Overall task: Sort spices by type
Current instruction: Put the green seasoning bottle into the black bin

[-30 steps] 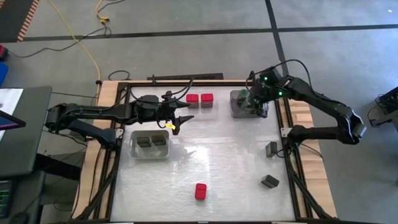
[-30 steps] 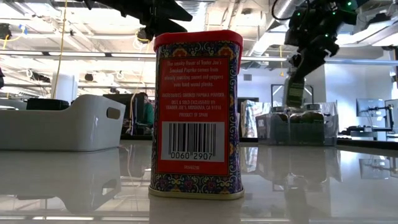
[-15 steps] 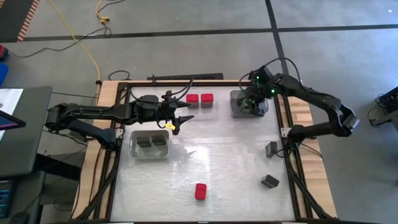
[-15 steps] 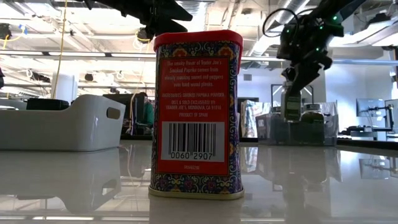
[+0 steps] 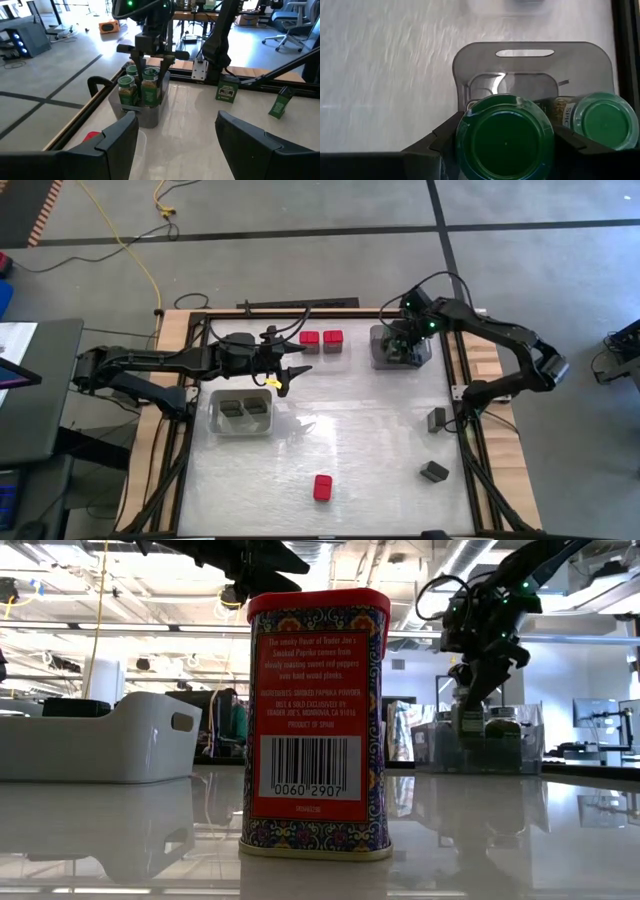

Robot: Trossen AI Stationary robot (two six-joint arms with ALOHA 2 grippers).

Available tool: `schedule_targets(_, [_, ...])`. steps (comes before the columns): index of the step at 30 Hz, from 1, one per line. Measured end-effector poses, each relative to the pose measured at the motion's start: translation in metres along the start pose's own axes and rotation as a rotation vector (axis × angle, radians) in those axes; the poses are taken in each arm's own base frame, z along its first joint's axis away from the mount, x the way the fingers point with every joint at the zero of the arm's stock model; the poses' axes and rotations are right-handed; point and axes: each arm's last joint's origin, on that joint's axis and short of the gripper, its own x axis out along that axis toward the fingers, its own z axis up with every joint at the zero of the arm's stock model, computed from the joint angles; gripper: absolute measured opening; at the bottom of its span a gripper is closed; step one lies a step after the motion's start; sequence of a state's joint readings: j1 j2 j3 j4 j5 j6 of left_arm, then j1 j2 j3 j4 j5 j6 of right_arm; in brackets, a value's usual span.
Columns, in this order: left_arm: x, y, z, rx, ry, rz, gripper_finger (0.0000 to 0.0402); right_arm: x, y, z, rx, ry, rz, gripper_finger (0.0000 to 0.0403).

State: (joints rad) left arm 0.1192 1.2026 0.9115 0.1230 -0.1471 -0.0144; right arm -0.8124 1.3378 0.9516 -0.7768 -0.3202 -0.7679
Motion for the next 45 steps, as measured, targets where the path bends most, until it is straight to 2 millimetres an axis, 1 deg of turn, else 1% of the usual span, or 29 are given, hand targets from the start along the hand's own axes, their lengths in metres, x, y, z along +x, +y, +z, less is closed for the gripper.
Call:
schedule_targets(5, [0.000, 0.000, 0.000, 0.002, 0.000, 0.000, 0.0255, 0.006, -0.003, 0.000, -0.023, 0.007, 0.007, 0.0225])
schedule_targets(14, [0.000, 0.000, 0.000, 0.002, 0.001, 0.000, 0.0255, 0.024, -0.009, -0.003, -0.003, 0.050, 0.050, 0.0226])
schedule_targets(19, [0.000, 0.000, 0.000, 0.003, 0.001, 0.000, 0.0255, 0.030, -0.010, -0.004, 0.004, 0.065, 0.065, 0.0227])
schedule_targets(34, [0.000, 0.000, 0.000, 0.003, 0.002, 0.000, 0.0255, 0.031, -0.010, -0.005, 0.004, 0.066, 0.063, 0.0228])
schedule_targets(40, [0.000, 0.000, 0.000, 0.003, 0.002, 0.000, 0.0255, 0.031, -0.010, -0.005, 0.071, 0.070, 0.058, 0.0236])
schedule_targets(45, [0.000, 0.000, 0.000, 0.003, 0.002, 0.000, 0.0255, 0.031, -0.010, -0.005, 0.072, 0.072, 0.059, 0.0239])
